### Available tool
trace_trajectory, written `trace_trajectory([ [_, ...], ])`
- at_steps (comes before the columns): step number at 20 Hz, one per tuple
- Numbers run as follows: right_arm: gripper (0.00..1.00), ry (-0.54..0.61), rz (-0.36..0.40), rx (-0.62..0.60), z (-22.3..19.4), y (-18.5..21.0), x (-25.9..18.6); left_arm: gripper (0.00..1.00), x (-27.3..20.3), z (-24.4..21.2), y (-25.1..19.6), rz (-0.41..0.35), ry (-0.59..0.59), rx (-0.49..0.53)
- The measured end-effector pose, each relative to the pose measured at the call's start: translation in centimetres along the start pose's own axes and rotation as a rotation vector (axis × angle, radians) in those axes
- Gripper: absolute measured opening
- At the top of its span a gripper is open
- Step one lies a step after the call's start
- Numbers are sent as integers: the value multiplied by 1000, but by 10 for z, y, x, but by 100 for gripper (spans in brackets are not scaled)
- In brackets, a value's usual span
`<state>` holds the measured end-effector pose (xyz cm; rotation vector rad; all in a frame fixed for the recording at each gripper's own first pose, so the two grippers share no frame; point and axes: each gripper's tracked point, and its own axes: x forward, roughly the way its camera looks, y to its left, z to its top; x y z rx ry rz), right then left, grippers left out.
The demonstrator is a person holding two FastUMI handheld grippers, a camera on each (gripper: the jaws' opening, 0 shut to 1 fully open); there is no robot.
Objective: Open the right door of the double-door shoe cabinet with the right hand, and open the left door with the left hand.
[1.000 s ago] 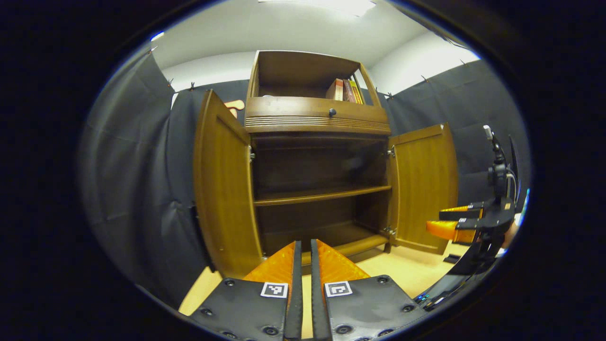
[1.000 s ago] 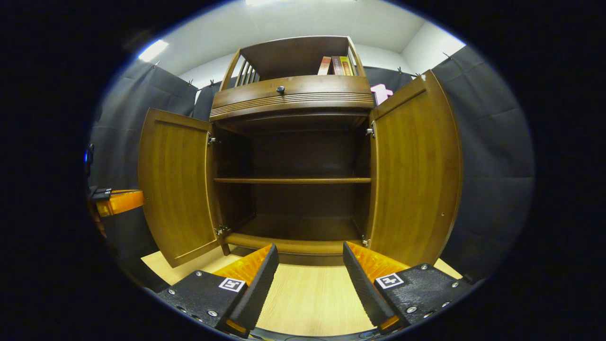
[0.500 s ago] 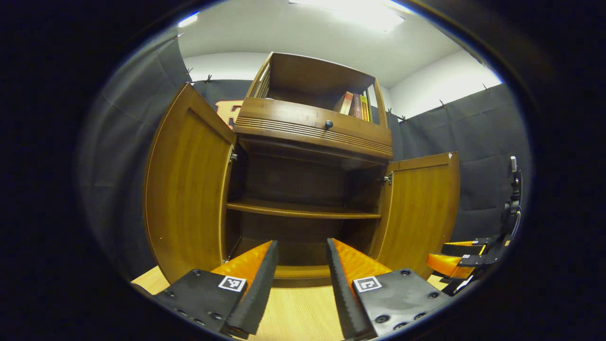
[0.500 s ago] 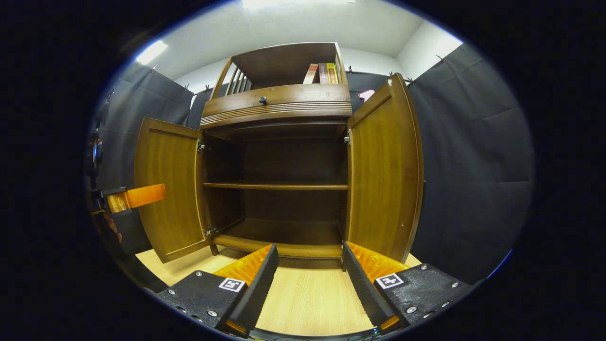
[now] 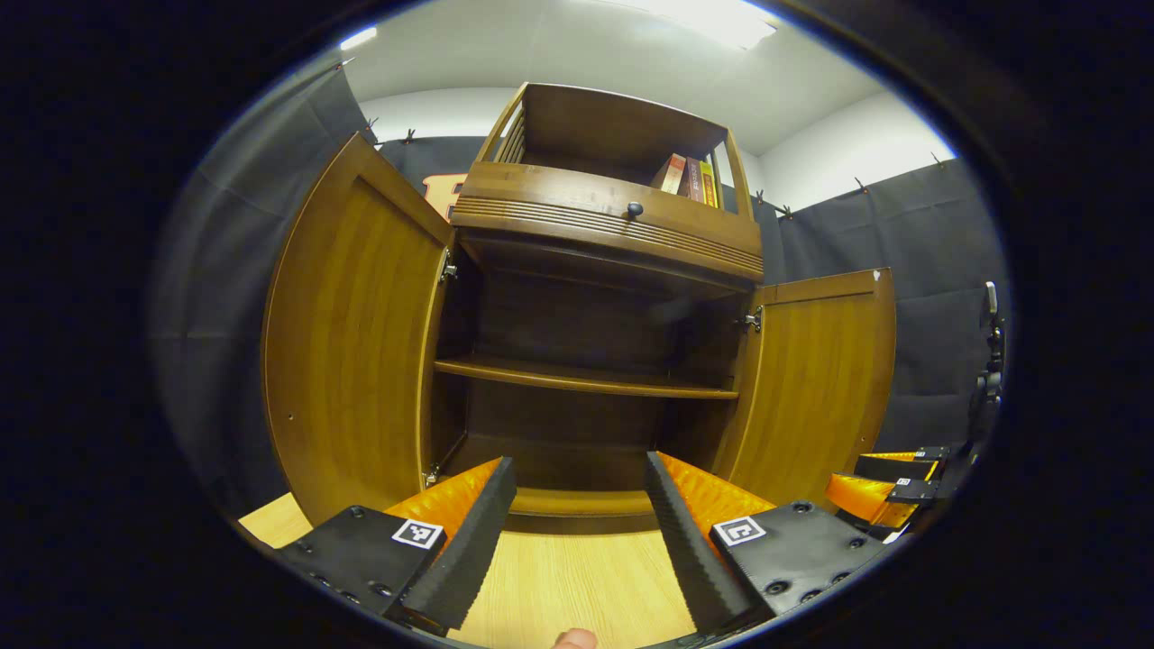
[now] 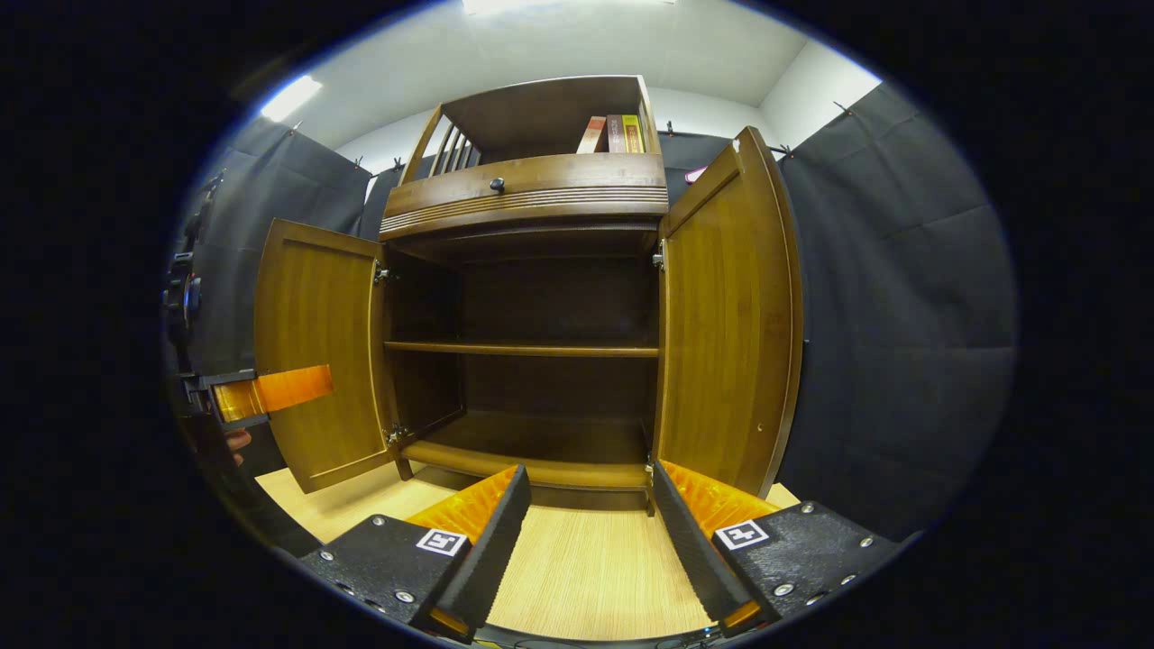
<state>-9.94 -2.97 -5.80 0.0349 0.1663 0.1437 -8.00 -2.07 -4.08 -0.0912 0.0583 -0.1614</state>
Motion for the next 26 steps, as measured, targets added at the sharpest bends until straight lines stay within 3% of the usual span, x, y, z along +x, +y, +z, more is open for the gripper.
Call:
trace_trajectory([
  [26, 85, 14, 8, 17, -7, 5, 5, 95, 2, -5, 13, 56, 23, 71],
])
